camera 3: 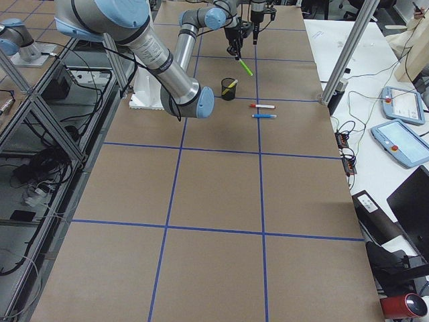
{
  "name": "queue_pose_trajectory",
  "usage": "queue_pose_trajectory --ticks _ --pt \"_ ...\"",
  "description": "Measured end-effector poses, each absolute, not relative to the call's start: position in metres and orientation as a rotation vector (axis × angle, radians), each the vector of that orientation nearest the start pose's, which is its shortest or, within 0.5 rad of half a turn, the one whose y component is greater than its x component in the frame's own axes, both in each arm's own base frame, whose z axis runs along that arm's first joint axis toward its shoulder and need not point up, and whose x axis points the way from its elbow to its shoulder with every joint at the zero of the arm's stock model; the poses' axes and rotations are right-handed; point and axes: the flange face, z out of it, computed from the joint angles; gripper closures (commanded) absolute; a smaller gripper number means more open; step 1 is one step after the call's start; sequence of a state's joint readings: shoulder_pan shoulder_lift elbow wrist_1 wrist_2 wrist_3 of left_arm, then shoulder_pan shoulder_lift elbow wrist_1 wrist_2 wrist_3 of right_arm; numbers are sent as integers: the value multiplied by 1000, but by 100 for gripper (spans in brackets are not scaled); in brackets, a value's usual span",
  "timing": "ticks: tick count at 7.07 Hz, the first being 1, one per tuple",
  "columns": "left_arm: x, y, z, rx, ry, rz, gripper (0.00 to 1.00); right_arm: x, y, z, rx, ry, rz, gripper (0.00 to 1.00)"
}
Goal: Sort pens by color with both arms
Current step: 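Close the right gripper and lift the green highlighter out, then carry the green highlighter beside the red-capped marker and release it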
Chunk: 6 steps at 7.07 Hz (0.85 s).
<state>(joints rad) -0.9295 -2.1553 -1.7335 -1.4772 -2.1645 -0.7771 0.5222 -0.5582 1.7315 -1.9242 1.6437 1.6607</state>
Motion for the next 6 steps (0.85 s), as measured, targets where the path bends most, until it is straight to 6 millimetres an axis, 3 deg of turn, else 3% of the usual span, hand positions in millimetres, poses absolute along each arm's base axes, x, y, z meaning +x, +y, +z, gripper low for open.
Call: queue_pose_trajectory --ticks 2,6 --pt "328 -568 256 107 846 67 43 -494 -461 28 255 -842 464 98" --pt "328 -567 264 99 838 63 43 -524 -522 74 410 -836 289 98"
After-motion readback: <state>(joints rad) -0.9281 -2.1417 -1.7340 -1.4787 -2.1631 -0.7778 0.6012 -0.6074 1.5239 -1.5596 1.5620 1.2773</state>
